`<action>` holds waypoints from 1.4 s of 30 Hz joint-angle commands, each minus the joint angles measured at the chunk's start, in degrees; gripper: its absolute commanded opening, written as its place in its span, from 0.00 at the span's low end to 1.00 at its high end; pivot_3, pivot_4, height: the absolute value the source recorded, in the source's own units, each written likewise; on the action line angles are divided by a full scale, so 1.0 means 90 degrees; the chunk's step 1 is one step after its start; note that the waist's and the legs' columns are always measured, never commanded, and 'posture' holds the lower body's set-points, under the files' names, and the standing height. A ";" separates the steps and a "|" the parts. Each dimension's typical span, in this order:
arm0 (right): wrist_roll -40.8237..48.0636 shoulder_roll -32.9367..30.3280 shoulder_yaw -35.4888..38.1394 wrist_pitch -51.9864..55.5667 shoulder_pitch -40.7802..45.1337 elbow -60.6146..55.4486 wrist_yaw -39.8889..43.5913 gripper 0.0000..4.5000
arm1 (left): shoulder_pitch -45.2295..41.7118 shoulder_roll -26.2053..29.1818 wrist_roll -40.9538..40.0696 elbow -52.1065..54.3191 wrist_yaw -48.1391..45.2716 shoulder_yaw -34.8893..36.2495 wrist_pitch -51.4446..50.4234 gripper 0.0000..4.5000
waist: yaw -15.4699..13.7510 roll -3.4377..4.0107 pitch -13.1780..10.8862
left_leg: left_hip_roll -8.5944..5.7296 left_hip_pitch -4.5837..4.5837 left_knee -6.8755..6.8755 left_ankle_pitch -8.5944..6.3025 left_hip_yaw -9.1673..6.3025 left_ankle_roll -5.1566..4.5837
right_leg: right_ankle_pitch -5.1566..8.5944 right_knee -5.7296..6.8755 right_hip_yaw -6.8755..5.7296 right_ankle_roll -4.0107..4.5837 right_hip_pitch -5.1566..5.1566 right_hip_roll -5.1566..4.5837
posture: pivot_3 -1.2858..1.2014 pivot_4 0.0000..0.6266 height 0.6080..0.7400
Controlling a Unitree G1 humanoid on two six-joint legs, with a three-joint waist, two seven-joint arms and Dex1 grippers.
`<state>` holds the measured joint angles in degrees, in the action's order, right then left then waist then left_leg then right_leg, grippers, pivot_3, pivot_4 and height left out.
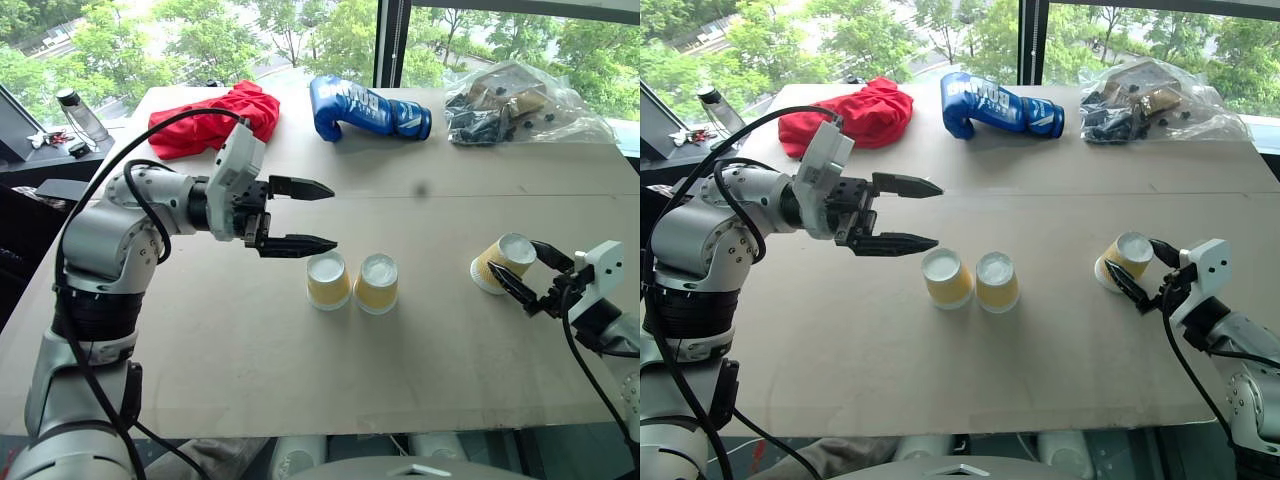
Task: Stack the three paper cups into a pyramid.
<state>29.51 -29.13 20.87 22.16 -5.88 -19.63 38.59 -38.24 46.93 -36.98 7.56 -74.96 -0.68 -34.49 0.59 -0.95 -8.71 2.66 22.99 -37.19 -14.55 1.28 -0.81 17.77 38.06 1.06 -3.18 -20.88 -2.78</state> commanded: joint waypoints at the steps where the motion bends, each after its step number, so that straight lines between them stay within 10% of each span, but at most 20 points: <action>1: 0.0086 -0.0060 0.0027 -0.0130 0.0115 -0.0046 0.0027 0.99 | -0.0008 0.0099 0.0087 0.0099 0.0086 0.0143 0.0040 1.00 | 0.0000 0.0000 0.0000 | 0.0000 0.0000 0.0000 0.0000 0.0000 0.0000 | 0.0000 0.0000 0.0000 0.0000 0.0000 0.0000 | 0.52 0.24 1.00; 4: 0.0057 -0.0065 -0.0003 -0.0171 0.0163 0.0035 0.0051 0.99 | 0.0007 0.0106 0.0143 0.0090 0.0135 0.0162 0.0046 1.00 | 0.0000 0.0000 0.0000 | 0.0000 0.0000 0.0000 0.0000 0.0000 0.0000 | 0.0000 0.0001 0.0000 0.0000 0.0000 0.0000 | 0.52 0.24 1.00; 10: -0.0013 -0.0084 -0.0085 -0.0272 0.0219 0.0113 0.0132 0.47 | 0.0090 0.0139 0.0107 0.0152 0.0063 0.0215 0.0085 1.00 | 0.0001 0.0000 0.0000 | 0.0000 0.0000 0.0000 0.0000 0.0000 0.0000 | 0.0000 0.0001 0.0000 0.0000 0.0000 0.0000 | 0.52 0.24 1.00; 28: 0.2865 -0.0737 -0.1586 0.2665 0.3189 -0.1443 0.0188 0.46 | 0.2115 0.0859 -0.1011 0.1622 -0.0050 0.1680 -0.0278 1.00 | -0.0016 0.0006 -0.0005 | 0.0011 0.0003 0.0000 0.0000 -0.0006 -0.0001 | 0.0000 0.0000 -0.0004 0.0001 -0.0002 -0.0007 | 0.52 0.24 1.00; 42: 0.2001 -0.0446 -0.2965 0.2460 0.4403 -0.0778 0.0876 0.46 | 0.3207 0.1114 -0.0888 0.2178 0.0332 0.2197 -0.0132 1.00 | 0.0016 0.0005 -0.0006 | 0.0007 0.0003 0.0000 -0.0001 -0.0002 -0.0002 | 0.0000 0.0000 0.0001 0.0001 -0.0006 -0.0006 | 0.52 0.24 1.00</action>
<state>48.38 -33.28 -6.32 46.12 32.40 -25.86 45.48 -9.55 55.97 -44.50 25.67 -72.20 16.84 -36.64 0.74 -0.90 -8.76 2.72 23.02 -37.19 -14.56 1.27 -0.83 17.77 38.06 1.07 -3.17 -20.94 -2.84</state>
